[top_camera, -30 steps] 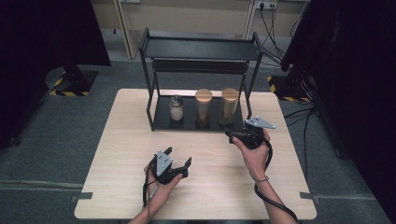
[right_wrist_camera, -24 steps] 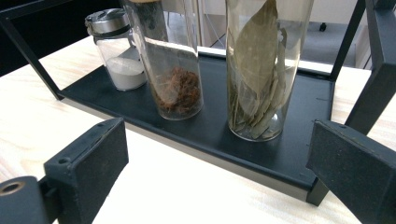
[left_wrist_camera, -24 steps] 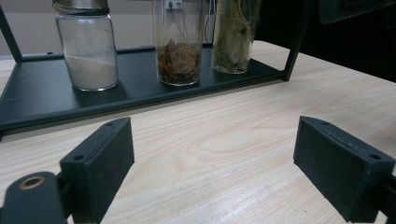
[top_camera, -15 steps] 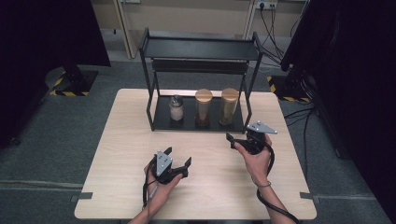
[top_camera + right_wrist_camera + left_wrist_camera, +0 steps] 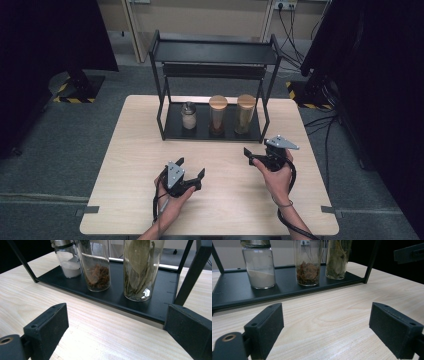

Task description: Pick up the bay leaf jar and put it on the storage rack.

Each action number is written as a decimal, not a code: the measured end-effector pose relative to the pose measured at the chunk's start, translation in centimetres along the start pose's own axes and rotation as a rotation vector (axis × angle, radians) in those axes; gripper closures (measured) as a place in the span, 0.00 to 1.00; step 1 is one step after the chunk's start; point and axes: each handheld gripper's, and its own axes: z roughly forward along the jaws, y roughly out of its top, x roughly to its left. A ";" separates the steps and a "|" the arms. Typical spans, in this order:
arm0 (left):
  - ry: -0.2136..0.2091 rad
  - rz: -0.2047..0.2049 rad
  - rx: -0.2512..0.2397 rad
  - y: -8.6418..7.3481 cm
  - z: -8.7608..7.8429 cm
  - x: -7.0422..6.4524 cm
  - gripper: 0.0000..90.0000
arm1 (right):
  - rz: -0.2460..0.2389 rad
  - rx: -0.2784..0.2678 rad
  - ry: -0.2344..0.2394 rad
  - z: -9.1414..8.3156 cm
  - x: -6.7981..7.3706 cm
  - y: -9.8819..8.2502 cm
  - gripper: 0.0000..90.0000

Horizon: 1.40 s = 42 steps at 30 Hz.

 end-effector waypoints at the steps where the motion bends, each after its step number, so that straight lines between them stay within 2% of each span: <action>1: 0.000 0.000 0.000 0.0 0.0 0.0 0.13 | 0.000 0.001 0.000 0.0 0.0 -0.1 0.06; 42: 0.003 0.006 0.000 0.0 0.0 -0.1 0.13 | 0.001 0.005 -0.009 -2.4 0.1 -3.2 0.06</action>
